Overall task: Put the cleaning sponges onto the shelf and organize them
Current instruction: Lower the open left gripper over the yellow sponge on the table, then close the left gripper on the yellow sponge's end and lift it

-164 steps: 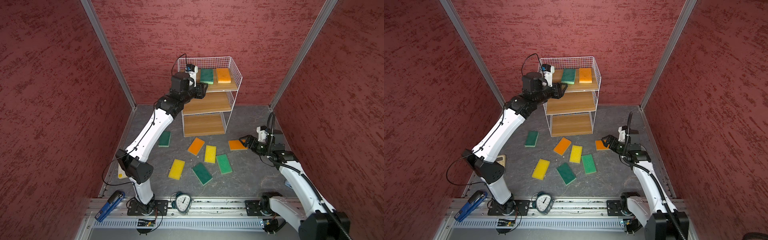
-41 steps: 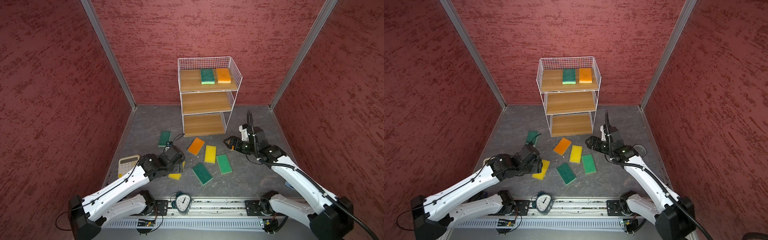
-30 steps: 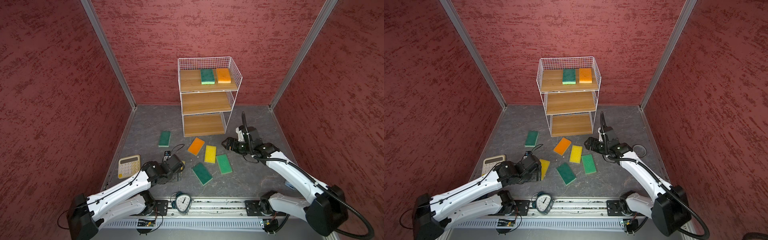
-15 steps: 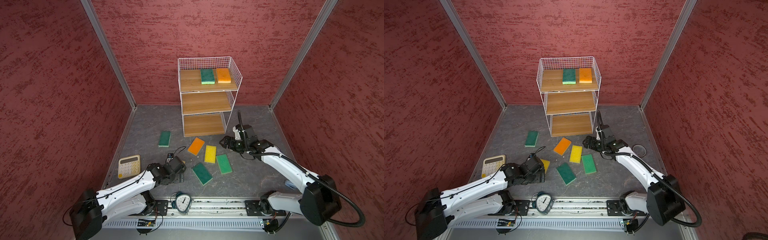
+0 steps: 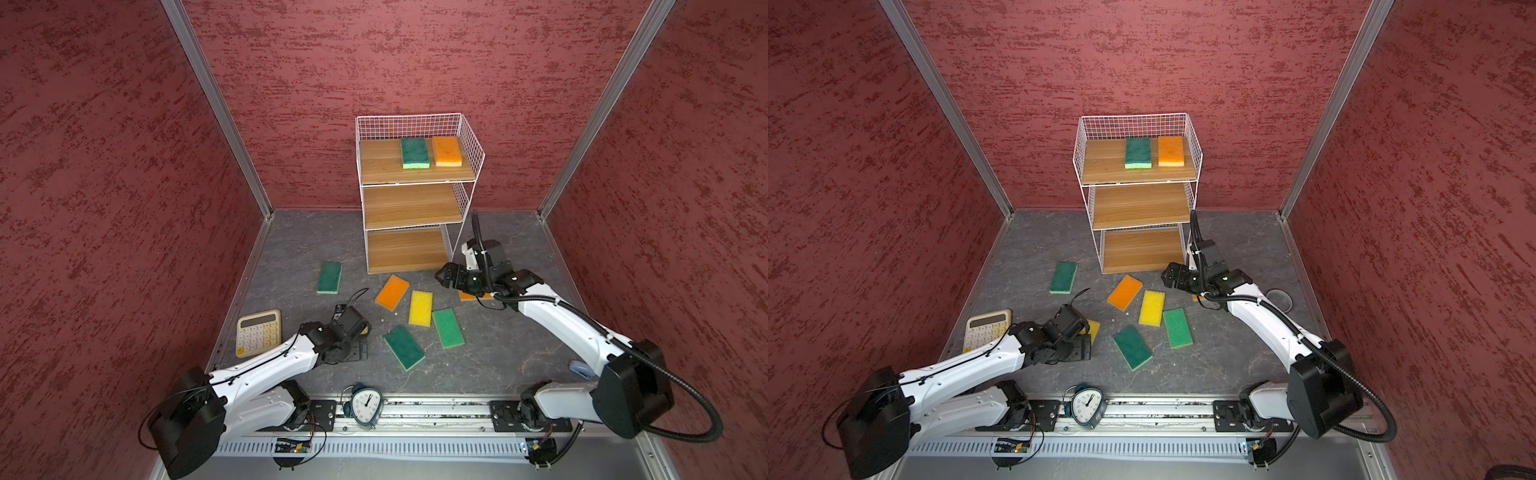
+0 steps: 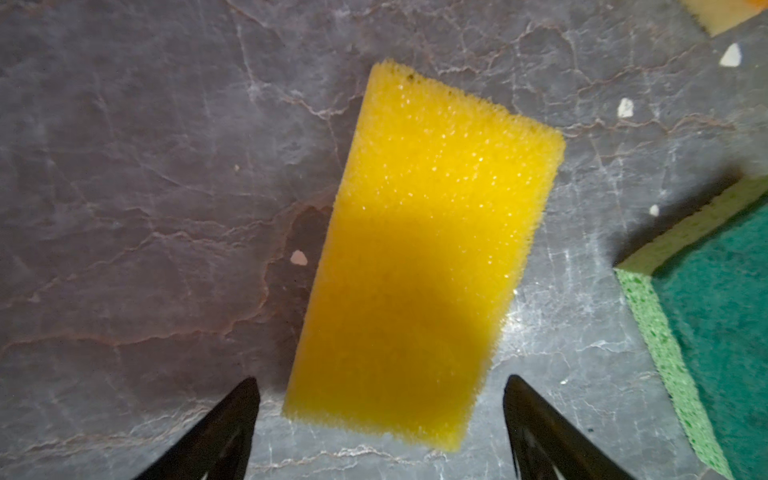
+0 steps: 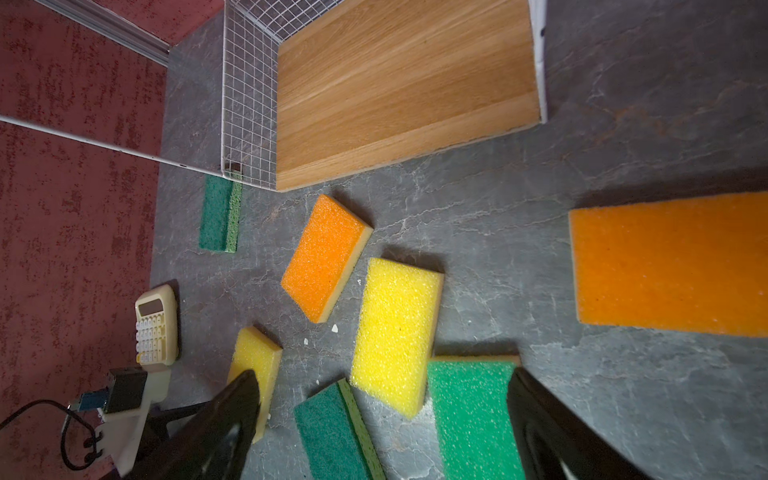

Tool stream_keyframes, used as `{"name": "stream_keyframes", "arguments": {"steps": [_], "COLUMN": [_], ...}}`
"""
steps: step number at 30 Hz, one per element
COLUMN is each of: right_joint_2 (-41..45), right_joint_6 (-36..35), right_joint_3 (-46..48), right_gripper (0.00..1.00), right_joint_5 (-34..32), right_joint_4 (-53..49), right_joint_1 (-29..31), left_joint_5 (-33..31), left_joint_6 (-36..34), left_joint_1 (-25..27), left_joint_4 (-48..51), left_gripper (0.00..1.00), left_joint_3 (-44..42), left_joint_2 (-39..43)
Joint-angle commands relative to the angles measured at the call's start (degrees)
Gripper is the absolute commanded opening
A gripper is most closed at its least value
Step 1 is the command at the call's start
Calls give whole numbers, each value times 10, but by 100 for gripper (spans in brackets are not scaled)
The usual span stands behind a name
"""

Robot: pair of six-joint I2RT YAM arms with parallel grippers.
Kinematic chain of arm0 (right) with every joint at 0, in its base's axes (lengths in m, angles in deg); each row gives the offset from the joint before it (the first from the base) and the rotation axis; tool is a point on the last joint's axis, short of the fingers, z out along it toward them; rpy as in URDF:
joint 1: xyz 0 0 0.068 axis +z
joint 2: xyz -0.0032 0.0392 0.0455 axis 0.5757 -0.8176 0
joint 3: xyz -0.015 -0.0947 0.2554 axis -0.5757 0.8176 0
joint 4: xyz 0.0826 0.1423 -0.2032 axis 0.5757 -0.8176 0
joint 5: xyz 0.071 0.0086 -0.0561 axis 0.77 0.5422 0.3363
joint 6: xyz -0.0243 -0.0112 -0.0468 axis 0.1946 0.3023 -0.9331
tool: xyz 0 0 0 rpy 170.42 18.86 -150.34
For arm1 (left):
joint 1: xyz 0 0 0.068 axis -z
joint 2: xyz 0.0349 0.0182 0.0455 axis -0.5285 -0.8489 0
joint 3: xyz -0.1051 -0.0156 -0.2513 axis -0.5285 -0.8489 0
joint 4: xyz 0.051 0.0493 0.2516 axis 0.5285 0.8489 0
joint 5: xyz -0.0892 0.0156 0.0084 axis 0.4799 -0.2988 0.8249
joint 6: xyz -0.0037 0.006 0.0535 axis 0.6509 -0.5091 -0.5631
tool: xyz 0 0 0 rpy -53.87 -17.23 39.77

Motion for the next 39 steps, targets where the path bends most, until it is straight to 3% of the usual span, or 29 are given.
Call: {"name": "stream_keyframes", "arguments": {"steps": [1,8,17,30,39], "right_joint_2": [-7,-11,-15,-8,-10], "right_joint_6": [-8,-17,-33,-42,-41], "right_joint_3": [-17,-19,-20,-8,-6], "right_gripper": [95,95,95,95,95], "right_joint_5": [-6,-14,-19,-19,-19], "right_joint_4": [2,-3,-8,-5,-4], "right_joint_1": [3,3,3,3,3], "left_joint_5": [13,16,33,3,12], "left_joint_6": [-17,-32,-34,21,34], "left_joint_1": [-5,-3,48,70,69], "left_joint_4": [-28,-48,-60,-38,-55], "left_gripper": [92,90,89,88,81], "left_joint_3": [-8,8,53,88,64], "left_joint_2": [-7,-63,-142,-212,-190]}}
